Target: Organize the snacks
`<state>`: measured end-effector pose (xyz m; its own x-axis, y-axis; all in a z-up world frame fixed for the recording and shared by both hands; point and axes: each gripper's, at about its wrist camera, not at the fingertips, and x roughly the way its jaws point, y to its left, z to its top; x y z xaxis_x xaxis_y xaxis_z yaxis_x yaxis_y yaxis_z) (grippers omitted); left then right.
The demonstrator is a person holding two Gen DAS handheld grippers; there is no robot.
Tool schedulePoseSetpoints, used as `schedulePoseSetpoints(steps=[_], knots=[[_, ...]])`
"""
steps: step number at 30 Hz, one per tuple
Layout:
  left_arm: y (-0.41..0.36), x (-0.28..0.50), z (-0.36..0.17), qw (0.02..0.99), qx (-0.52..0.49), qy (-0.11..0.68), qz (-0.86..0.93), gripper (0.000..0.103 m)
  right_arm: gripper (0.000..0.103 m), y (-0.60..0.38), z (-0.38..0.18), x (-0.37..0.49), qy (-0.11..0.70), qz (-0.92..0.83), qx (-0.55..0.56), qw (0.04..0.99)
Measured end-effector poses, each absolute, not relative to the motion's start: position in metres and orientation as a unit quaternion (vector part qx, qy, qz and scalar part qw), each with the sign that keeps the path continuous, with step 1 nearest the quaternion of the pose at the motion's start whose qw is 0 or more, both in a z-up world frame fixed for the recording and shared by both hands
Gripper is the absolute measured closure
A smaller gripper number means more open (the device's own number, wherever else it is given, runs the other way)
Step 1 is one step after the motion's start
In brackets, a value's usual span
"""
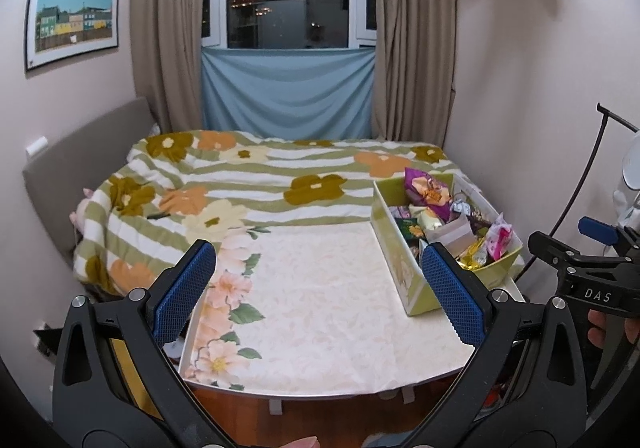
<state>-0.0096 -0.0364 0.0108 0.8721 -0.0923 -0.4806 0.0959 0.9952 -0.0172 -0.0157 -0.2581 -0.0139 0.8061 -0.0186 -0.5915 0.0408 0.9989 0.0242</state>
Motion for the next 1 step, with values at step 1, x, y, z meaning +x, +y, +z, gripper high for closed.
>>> schedulePoseSetpoints(steps=[1], knots=[[-0.0366, -0.0095, 0.011, 0.968, 0.006, 0.247, -0.047, 0.001, 0.001, -0.2582, -0.014, -0.0157, 0.311, -0.016, 0.018, 0.95]])
